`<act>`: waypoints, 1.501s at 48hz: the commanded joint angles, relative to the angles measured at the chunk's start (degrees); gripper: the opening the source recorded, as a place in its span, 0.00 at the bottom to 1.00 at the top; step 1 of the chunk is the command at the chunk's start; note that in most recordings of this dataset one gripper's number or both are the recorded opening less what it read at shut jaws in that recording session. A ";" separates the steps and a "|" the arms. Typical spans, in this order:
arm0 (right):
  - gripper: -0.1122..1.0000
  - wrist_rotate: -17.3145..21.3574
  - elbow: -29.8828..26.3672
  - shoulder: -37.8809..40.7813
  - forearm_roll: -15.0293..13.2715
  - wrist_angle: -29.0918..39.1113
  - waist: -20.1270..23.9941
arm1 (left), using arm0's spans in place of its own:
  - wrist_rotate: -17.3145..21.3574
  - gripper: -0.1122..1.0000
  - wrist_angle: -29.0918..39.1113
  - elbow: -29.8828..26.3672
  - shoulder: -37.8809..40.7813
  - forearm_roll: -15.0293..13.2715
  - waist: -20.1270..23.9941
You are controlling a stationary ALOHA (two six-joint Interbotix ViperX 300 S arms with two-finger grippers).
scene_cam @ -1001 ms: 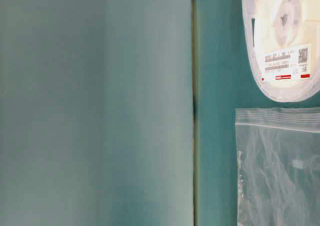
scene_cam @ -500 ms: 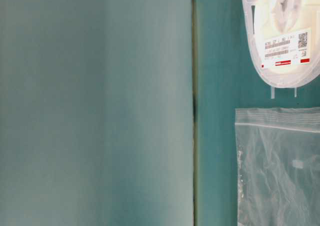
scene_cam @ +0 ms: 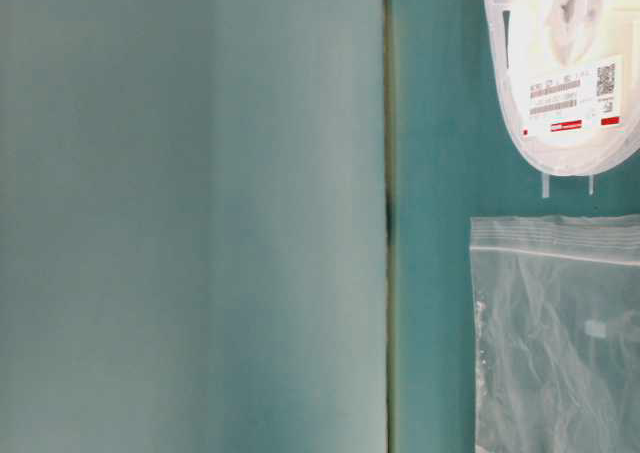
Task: Take out the reel from the clear zip bag.
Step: 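Set the reel down right of the bag and release both grippers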
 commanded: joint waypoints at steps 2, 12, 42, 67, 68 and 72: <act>0.16 0.09 -0.18 -0.53 -0.09 -0.53 -0.18 | 0.62 0.11 -0.09 -0.53 -0.26 0.26 -0.18; 0.57 0.44 -0.35 -0.53 -0.09 -0.26 -0.18 | 1.76 0.11 -0.09 -0.53 -0.70 0.18 -0.18; 0.92 -0.26 -2.11 -5.54 -2.02 5.98 -0.09 | 4.13 0.20 -0.09 -1.23 -1.32 0.26 -0.18; 0.92 -0.35 -4.39 -10.20 -7.38 10.72 0.09 | 4.31 0.95 3.78 -1.14 -2.46 0.18 -0.18; 0.92 -0.35 -4.48 -10.28 -7.56 10.72 0.18 | 4.39 0.95 4.04 -1.05 -2.72 0.26 -0.18; 0.92 -0.26 -4.92 -10.81 -8.09 10.72 0.26 | 4.39 0.95 5.54 -0.79 -4.57 0.26 -0.18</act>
